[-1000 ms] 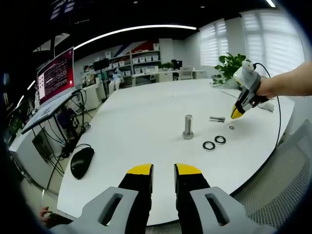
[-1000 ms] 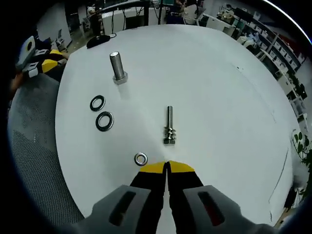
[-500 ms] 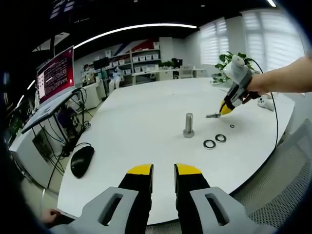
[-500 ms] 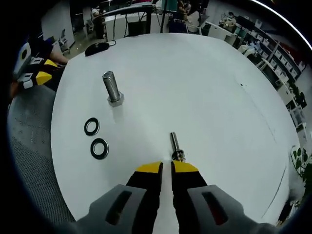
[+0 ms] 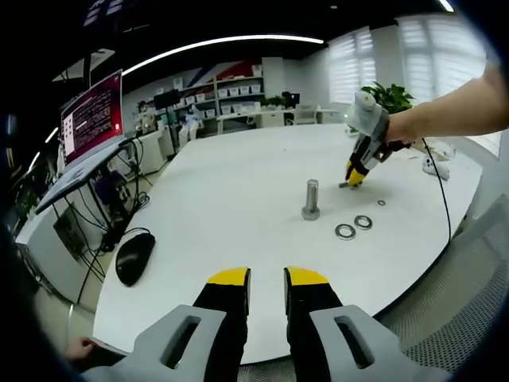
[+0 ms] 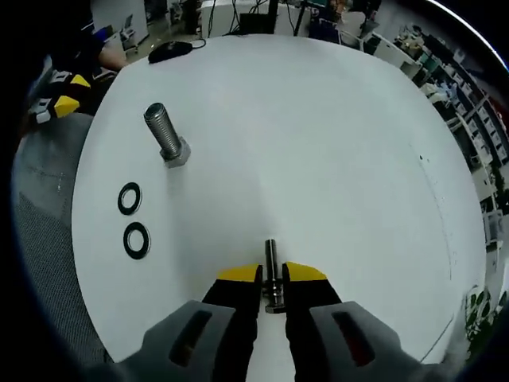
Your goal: Place the washer onto the threaded stud by aligning its center hole with the stud, sliding it down to the base, and recovering from edge contact or off-axis alignment until the washer reaches the visible bottom stop.
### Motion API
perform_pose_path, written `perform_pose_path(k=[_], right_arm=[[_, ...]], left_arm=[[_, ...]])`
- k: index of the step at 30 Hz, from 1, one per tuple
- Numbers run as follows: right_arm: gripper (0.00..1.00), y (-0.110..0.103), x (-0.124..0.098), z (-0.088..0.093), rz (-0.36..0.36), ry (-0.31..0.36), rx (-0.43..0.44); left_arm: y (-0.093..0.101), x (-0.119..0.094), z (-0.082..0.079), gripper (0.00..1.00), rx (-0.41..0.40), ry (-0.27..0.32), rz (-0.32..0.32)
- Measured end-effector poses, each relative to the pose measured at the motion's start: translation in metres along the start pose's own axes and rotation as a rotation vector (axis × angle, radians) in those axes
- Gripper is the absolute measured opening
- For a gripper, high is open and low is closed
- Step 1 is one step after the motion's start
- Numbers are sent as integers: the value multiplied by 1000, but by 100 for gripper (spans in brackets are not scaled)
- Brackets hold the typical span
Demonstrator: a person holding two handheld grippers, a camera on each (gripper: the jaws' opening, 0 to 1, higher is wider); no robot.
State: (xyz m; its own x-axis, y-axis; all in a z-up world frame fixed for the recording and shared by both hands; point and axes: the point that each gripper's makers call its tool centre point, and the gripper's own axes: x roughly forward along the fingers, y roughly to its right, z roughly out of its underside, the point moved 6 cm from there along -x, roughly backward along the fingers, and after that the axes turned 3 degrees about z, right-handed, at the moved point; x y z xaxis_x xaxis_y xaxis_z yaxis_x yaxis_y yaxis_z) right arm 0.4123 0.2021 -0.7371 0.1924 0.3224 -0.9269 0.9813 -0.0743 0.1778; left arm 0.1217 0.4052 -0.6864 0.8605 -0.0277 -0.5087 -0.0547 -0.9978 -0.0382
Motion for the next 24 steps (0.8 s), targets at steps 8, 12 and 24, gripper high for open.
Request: perform_pose_path(k=[8,12,24], right_arm=[[12,1,7,-5,-39,-26,-18],[10,-2,7,-6,-49,-31,-14],[9,-11,-22,0,19,165,151]], left_arm=[[-2,1,3,14,-3,-5,-1],[-3,2,4,14,-3,-5,-1],[-4,2,4,13,-9,1,3]])
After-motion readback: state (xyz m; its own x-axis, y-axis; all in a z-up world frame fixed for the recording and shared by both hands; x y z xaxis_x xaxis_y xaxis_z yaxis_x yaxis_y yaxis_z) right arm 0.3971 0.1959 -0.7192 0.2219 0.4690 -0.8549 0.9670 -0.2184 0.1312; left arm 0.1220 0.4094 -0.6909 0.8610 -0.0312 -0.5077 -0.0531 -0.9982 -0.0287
